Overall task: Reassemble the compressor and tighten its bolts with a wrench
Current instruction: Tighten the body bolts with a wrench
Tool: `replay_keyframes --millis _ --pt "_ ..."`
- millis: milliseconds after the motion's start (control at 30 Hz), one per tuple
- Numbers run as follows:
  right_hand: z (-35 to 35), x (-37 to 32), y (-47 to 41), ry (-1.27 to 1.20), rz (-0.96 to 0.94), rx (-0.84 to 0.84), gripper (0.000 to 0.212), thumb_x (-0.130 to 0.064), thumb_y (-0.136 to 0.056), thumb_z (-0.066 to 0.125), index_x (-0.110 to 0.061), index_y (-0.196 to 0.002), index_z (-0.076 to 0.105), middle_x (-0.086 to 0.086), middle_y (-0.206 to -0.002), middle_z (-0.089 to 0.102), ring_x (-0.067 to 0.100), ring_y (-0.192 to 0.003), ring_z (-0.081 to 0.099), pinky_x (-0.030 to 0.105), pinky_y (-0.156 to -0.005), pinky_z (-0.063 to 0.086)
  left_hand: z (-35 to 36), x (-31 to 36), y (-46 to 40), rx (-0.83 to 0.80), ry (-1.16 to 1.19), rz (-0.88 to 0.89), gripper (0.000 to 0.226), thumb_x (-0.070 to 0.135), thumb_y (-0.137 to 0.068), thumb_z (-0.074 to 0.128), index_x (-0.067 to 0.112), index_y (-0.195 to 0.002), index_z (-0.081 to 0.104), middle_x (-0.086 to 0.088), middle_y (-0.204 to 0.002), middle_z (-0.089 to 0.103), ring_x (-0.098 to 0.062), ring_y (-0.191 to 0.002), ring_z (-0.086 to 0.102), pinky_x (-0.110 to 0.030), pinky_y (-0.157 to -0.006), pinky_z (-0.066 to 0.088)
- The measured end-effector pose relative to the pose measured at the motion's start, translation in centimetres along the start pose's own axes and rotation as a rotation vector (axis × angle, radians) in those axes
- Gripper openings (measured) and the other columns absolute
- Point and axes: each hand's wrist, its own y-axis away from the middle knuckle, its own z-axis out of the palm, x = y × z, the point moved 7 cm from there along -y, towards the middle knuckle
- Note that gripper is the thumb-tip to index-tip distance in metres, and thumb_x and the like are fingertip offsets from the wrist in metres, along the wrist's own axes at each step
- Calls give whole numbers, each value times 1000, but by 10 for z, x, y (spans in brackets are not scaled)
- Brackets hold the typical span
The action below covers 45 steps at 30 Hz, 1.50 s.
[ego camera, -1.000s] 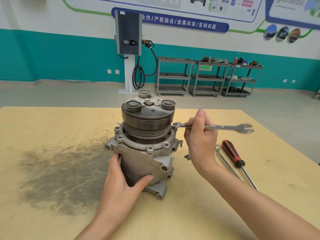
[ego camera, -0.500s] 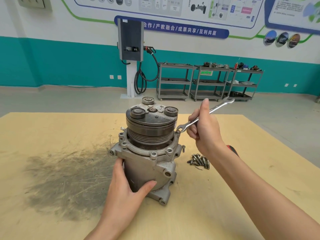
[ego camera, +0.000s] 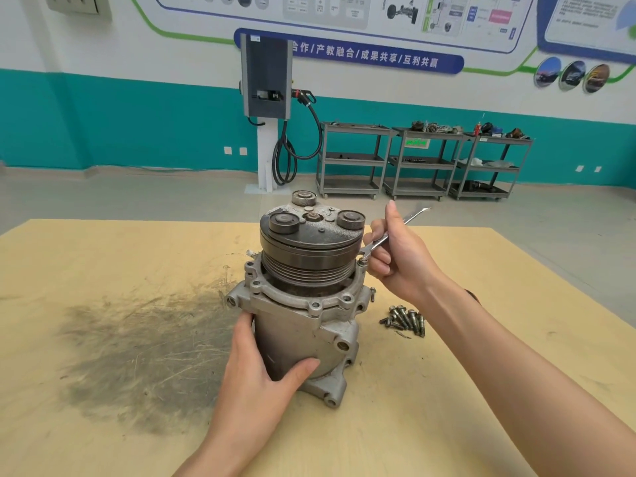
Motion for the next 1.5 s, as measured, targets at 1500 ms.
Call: replay_keyframes --millis 1500 --pt "10 -20 82 442 -760 320 39 -44 -97 43 -19 -70 53 2 -53 43 19 -47 39 31 -47 32 -2 4 -1 27 -74 11 102 41 -61 86 30 -144 26 15 -139 45 -5 -127 44 -31 -106 38"
